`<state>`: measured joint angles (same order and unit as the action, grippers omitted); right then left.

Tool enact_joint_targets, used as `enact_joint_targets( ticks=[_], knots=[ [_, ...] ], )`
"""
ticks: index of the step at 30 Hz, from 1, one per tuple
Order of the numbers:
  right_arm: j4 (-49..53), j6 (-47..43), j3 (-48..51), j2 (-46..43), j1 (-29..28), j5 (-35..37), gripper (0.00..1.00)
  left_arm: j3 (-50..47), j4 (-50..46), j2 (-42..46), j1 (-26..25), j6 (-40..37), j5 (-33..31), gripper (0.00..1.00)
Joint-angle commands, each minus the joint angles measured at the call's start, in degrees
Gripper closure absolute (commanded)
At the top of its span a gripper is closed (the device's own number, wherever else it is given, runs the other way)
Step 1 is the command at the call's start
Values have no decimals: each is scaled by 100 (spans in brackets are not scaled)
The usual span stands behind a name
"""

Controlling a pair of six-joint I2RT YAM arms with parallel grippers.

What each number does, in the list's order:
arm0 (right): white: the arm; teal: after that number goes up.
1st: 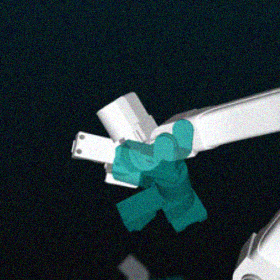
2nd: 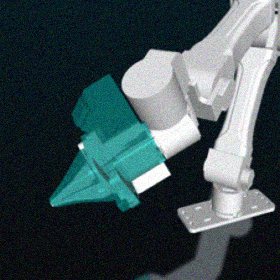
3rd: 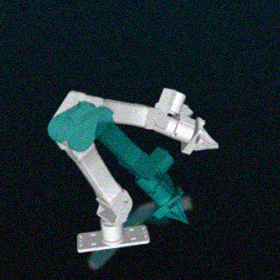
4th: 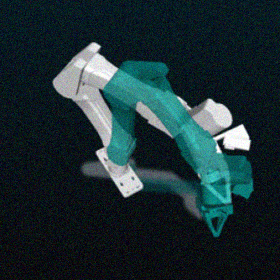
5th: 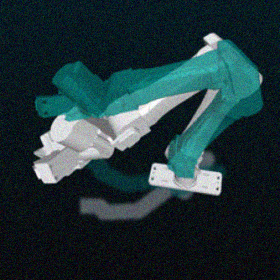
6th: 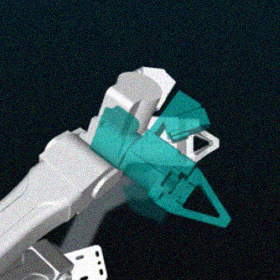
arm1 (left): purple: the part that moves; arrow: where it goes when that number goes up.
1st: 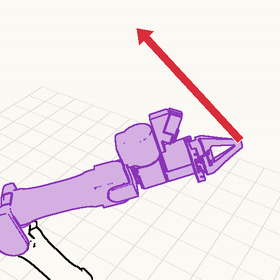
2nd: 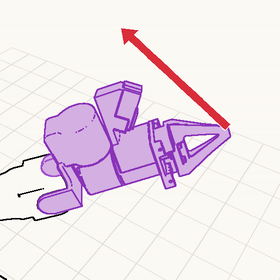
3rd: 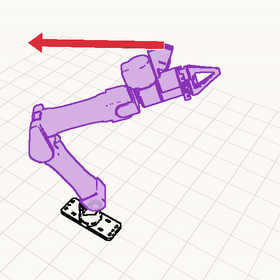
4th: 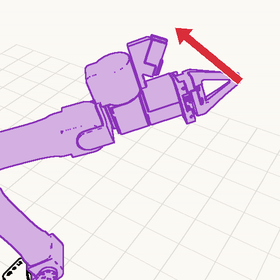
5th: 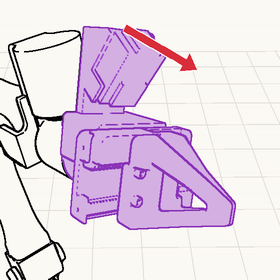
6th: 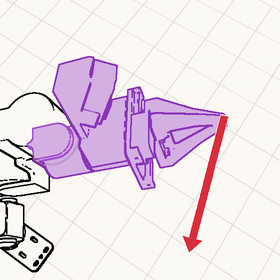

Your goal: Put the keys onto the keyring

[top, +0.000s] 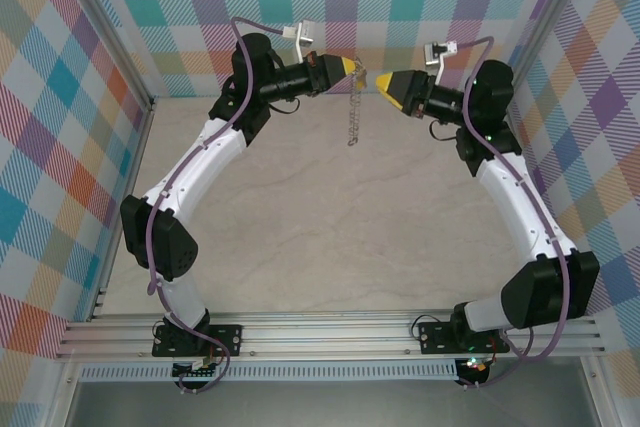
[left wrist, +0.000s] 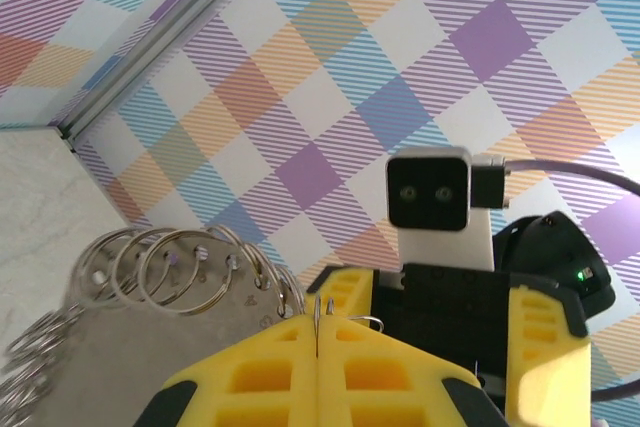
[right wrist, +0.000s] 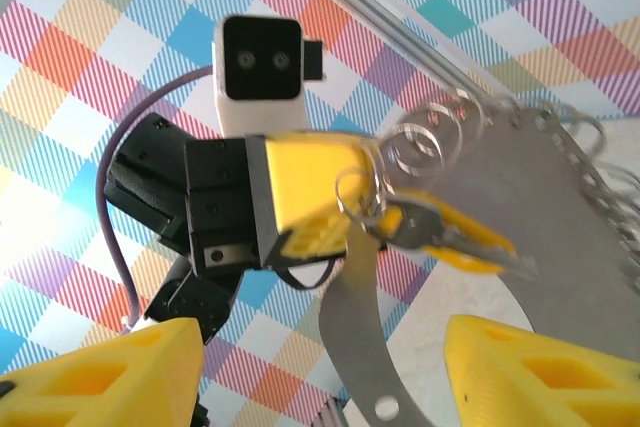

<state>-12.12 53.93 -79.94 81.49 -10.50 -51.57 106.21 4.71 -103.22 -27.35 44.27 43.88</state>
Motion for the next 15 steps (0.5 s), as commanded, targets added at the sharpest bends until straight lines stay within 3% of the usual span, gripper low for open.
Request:
enact_joint_targets(
  ticks=[1,15],
  knots=[
    [26,-275,-355,275,4,-21,33,241,374,173,-85,121,204,100],
    [-442,-70,-461,616,-171,-372,33,467,322,116,-203,191,225,100]
  ],
)
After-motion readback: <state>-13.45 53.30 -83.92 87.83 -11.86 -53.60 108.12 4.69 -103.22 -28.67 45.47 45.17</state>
